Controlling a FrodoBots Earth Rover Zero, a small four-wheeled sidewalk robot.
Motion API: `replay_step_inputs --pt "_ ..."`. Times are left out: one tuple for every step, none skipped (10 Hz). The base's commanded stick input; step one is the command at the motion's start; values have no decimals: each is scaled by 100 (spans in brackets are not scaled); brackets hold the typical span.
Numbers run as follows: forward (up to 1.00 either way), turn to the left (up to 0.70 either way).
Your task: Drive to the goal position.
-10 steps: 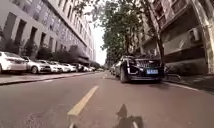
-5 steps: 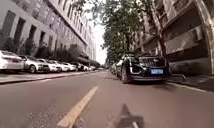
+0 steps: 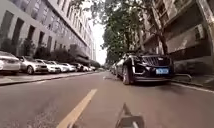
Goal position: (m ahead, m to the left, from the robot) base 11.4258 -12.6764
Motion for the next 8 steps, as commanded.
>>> replay_step_inputs --pt "70 0" --pt "70 0" --pt "70 0" --pt "70 0" --pt "70 0" --pt "70 0" --pt "70 0" --pt "70 0"
